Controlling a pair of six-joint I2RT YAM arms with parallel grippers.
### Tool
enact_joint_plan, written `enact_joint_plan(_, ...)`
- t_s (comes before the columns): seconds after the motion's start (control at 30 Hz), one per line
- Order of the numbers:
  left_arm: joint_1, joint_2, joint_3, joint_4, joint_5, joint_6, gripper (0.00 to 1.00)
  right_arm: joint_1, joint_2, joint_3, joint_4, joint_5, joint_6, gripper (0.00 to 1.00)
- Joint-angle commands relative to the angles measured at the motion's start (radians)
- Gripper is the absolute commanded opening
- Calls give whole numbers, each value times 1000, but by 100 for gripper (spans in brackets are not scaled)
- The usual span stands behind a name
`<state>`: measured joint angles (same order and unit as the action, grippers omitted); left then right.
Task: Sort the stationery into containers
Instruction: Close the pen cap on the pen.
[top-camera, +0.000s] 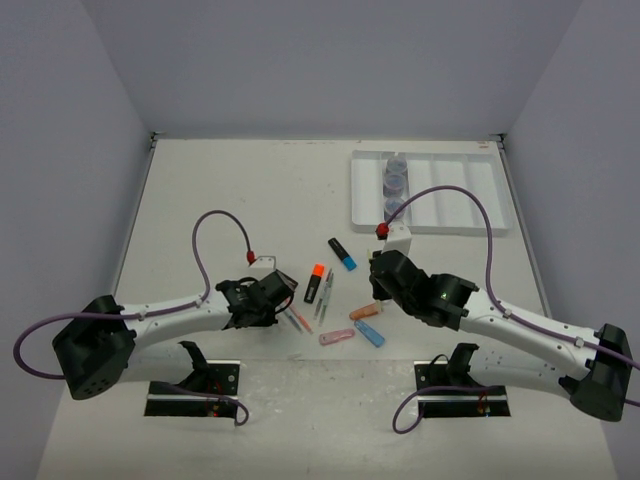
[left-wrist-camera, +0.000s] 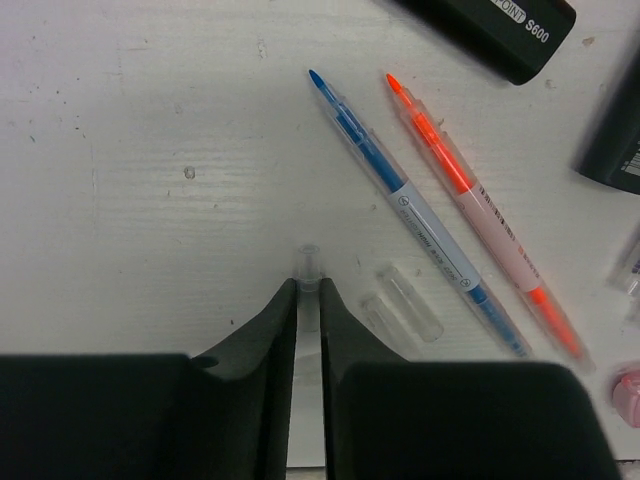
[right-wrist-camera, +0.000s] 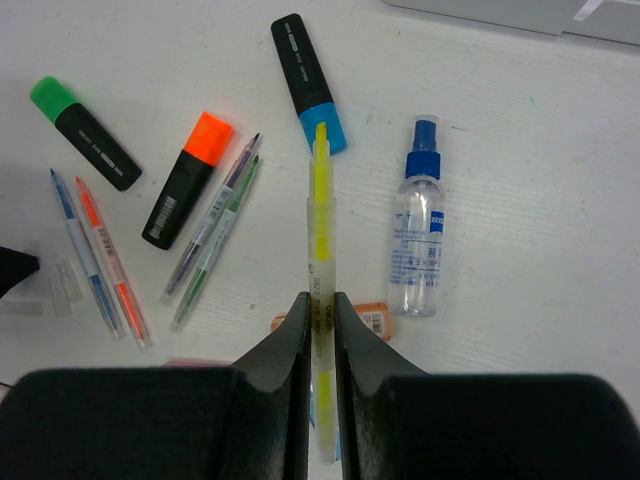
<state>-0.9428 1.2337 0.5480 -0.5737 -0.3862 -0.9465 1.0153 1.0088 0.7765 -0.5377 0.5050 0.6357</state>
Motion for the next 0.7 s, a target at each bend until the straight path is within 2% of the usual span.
enact_joint_plan(0.0, 4, 35, -14, 2, -14, -11, 1, 5, -12, -5, 28, -12, 2, 0)
enact_joint_plan(0.17, -2, -99, 27, -2, -30, -9, 0, 4, -98, -77, 177, -166, -81, 0)
enact_joint_plan(0.27, -2, -287, 98, 14, -88, -9, 0, 5, -167, -187, 347, -407, -108, 0)
enact_joint_plan(0.37, -2, -414, 111, 138, -77, 42, 0, 6, -215, -284, 594, -559, -85, 0)
enact_joint_plan(0.43, -3, -495, 55, 392, 32, 123, 0, 5, -247, -349, 815, -683, -50, 0)
enact_joint_plan(0.53, -4, -615, -74, 787, 226, 157, 0, 7, -250, -426, 1067, -821, 14, 0)
enact_joint_plan(0.67, -2, -663, -143, 1049, 346, 145, 0, 11, -228, -418, 1153, -826, 47, 0)
